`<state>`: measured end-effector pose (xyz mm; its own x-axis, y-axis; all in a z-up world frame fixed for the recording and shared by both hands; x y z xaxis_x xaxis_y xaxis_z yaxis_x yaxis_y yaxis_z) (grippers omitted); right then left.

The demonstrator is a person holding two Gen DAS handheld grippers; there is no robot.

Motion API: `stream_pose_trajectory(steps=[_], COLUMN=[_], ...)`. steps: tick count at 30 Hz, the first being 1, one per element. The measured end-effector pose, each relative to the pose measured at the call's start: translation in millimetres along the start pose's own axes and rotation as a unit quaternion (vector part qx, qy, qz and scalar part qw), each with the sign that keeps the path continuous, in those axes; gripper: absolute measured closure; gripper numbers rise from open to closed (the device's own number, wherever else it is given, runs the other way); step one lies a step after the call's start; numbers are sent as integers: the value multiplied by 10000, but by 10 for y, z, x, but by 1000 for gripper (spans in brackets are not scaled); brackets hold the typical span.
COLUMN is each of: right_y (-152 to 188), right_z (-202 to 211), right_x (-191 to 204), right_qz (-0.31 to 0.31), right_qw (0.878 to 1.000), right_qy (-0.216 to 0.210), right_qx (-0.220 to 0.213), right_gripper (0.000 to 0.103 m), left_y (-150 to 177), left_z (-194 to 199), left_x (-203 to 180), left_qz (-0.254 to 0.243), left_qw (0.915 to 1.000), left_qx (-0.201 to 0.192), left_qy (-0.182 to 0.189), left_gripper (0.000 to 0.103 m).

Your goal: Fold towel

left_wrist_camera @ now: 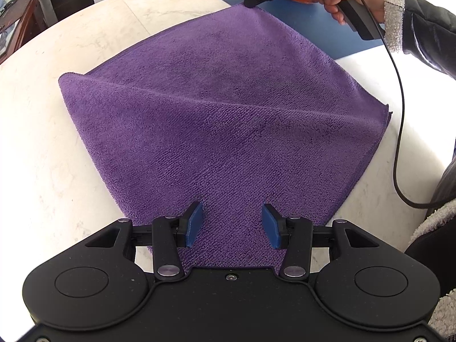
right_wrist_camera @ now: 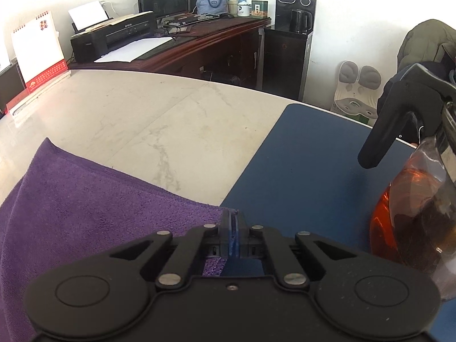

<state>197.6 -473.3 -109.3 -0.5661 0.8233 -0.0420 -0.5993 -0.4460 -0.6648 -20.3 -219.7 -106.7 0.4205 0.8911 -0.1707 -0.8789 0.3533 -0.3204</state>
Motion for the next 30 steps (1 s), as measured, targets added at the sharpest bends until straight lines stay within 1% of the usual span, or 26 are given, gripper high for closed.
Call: stream_pose_trajectory(steps=[3,5,6,8,9,11,12,13,14,16,18,20,21,24,28,30], right_y=[10,-5,-27,-133,-185,-365,-430,-517,-596,-734,-799,-872,-914,-1026,-1065,-1050], right_z=[16,85,139,311,360,430,415,359,270,101,-50,-277,-368,-546,-647,-637], right_x=[-28,-68,-76,-44,-4,215,336,534,743,1140,1422,1689,1761,1889,1977,2000], right_qz=[-143,-293,-310,-220,-170,95,284,614,974,1656,2177,2725,2867,3104,3382,3452], right_qw=[9999,9994,9991,9979,9975,9961,9951,9921,9871,9716,9560,9360,9279,9107,8950,8897], right_qy=[7,119,187,305,228,-233,-437,-733,-1022,-1566,-1886,-2186,-2348,-2712,-2907,-2988], right_qx=[-43,-123,-209,-524,-640,-841,-842,-812,-754,-637,-561,-437,-395,-262,-47,-15], right_gripper=[98,89,87,86,84,76,76,76,76,76,76,76,76,77,76,76], left_y=[9,10,6,11,15,23,29,33,37,48,64,82,89,109,121,127], left_z=[8,10,8,12,15,19,18,18,18,22,26,23,26,37,46,51], left_x=[4,10,16,19,24,30,32,37,43,58,76,89,100,129,161,175], left_qz=[0,1,7,34,45,38,29,26,23,30,47,73,91,129,156,172], left_qw=[10000,10000,10000,10000,10000,10000,10000,10000,10000,10000,9999,9998,9997,9994,9989,9987], left_qx=[-7,-12,-18,-36,-38,-27,-27,-31,-35,-54,-82,-108,-121,-163,-208,-230], left_qy=[-12,-21,-25,-28,-28,-31,-26,-15,-4,33,84,135,168,271,384,426], left_gripper=[57,57,57,57,57,57,57,57,57,57,57,57,57,57,57,57])
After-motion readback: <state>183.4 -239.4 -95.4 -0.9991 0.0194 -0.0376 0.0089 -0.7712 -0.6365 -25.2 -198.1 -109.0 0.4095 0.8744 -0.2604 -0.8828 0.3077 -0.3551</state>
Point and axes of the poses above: each gripper's, at about its wrist camera, not at the fingertips, and z roughly against the way its jaws point, x to its left, y to its underside, the point moved 5 cm from there along -z, roughly the way its jaws point, and after that the axes turned 10 degrees about z, right-handed, at the moved point
